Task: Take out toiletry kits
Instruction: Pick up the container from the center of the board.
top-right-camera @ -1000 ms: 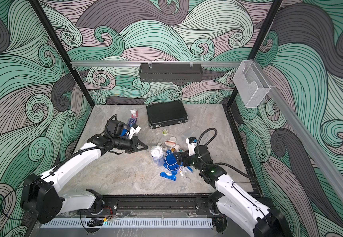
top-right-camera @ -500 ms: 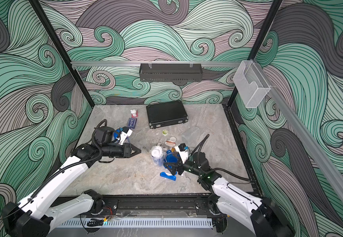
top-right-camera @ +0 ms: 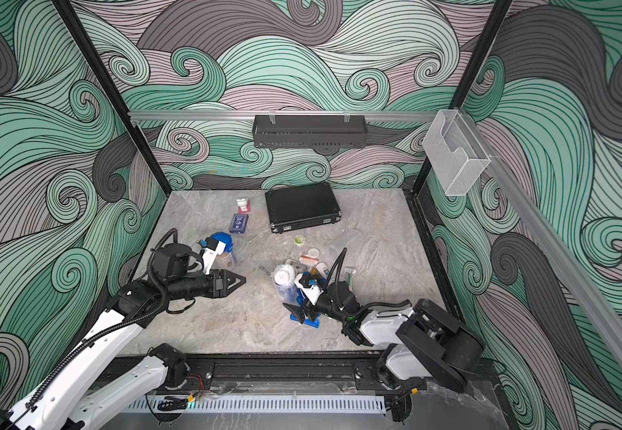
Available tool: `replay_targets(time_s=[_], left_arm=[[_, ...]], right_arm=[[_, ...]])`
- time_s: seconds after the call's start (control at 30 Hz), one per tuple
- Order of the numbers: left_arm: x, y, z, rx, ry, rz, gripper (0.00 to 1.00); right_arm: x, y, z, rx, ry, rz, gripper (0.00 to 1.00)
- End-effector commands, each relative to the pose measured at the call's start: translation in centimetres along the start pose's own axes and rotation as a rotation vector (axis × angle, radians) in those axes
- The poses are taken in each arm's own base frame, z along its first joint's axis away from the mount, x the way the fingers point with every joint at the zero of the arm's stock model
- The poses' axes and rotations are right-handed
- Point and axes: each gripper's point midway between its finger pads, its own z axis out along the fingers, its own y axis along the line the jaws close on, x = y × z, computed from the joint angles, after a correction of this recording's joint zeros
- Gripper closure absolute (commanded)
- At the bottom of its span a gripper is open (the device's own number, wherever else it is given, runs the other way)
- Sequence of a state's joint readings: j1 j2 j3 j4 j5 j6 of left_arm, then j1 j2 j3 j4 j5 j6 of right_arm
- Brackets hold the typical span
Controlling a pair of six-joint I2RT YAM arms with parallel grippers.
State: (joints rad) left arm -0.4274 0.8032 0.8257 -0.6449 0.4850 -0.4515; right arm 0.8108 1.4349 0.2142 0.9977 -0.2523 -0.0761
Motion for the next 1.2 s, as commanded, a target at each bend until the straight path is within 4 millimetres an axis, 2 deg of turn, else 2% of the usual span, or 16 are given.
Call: replay_targets(time_s=[0.0,0.23,0.43,0.83,1.03,1.1,1.17], left_arm=[[0.3,0.5,-0.4,-0.030,0.001,0.011,0.48],[0.3,0.6,-0.4,-0.036,-0.001,0.013,0.47],[0.4,0.8,-0.4,-0.043,-0.002,0.012,0.47],[0.5,1.0,-0.2,-0.051,0.009,0.005,0.47],[0.5,1.1,-0.1,-0.054,0.015,0.003,0.47],[0.6,1.2,-0.1,-0.056,0.015,0.003,0.47],[0.5,1.2,-0.2,-0.061,0.012,0.005,0.47]], right_arm=[[-1.7,-0.7,0.7,0.041,-0.112,-0.056,0.01],[-0.8,-1.0,3.0,0.047,-0.126,-0.071,0.01],[-1.1,-1.5,3.7,0.067,-0.131,-0.084,0.06],[-0.9,-1.0,4.0,0.035,-0.127,-0.052,0.29],[-2.0,-0.8,3.7,0.016,-0.141,-0.013,0.38],[-2.4,-0.7,4.0,-0.004,-0.095,0.018,0.42],[-2.4,-0.4,4.5,-0.031,0.028,0.056,0.42]])
